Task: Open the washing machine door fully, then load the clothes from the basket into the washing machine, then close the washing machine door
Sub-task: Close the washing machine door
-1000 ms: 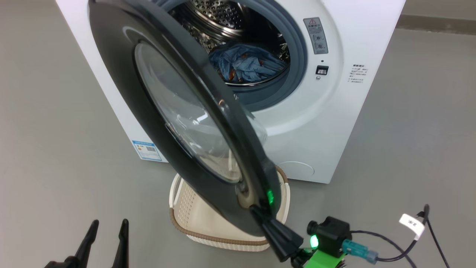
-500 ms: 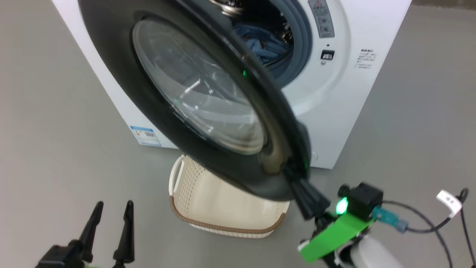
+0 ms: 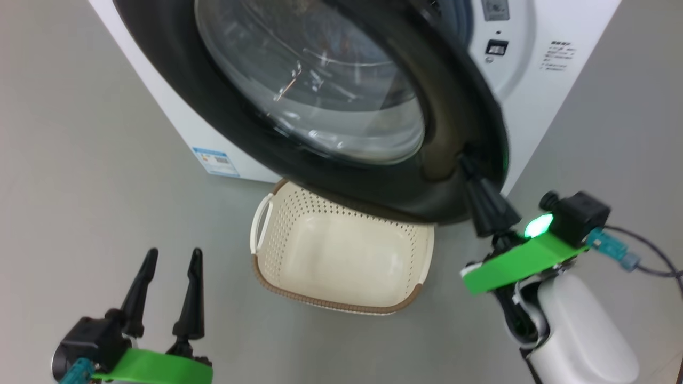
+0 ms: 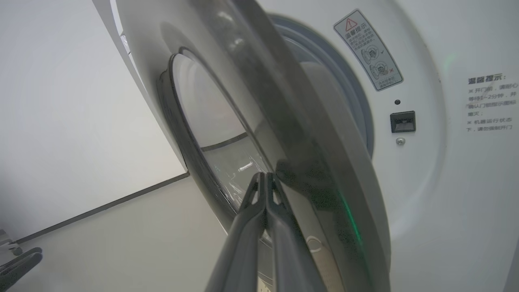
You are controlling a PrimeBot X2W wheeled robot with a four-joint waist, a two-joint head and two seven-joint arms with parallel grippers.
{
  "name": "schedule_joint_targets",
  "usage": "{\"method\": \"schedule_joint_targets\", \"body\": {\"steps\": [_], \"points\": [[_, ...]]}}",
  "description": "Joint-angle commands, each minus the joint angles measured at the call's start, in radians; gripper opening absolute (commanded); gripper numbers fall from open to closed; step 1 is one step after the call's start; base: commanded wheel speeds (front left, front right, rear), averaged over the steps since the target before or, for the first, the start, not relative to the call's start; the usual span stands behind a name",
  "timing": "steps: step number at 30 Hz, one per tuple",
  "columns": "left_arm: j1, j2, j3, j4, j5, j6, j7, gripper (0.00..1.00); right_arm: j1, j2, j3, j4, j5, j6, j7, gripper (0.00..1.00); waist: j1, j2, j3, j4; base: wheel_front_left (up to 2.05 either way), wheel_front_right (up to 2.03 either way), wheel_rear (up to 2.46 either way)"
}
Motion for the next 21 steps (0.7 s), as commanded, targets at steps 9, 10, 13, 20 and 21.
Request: {"method": "schedule_joint_targets", "body": {"steps": [9,10,13,20,21], "points": [[-0.077,-0.003,0.017,-0.046,-0.014,-0.003,-0.006,1.00,-0.136,0.023,-0.083,0.018,0.001,0.001,-0.005,0.00,0.0000,-0.0001,0.071,0.031,0.00,0.00,0.00],[-0.081,-0.004,0.015,-0.046,-0.016,-0.003,-0.006,1.00,-0.151,0.024,-0.094,0.024,0.002,0.001,-0.005,0.00,0.0000,-0.0001,0.077,0.034,0.00,0.00,0.00],[-0.092,-0.009,0.007,-0.046,-0.019,-0.003,-0.006,1.00,-0.197,0.026,-0.120,0.042,-0.001,0.001,-0.005,0.00,0.0000,-0.0001,0.094,0.044,0.00,0.00,0.00],[-0.114,-0.016,-0.006,-0.043,-0.029,-0.003,-0.006,1.00,-0.291,0.029,-0.178,0.081,-0.010,0.001,-0.005,0.00,0.0000,-0.0001,0.125,0.064,0.00,0.00,0.00],[-0.116,-0.016,-0.007,-0.042,-0.029,-0.003,-0.006,1.00,-0.301,0.029,-0.184,0.086,-0.010,0.001,-0.005,0.00,0.0000,-0.0001,0.127,0.067,0.00,0.00,0.00]]}}
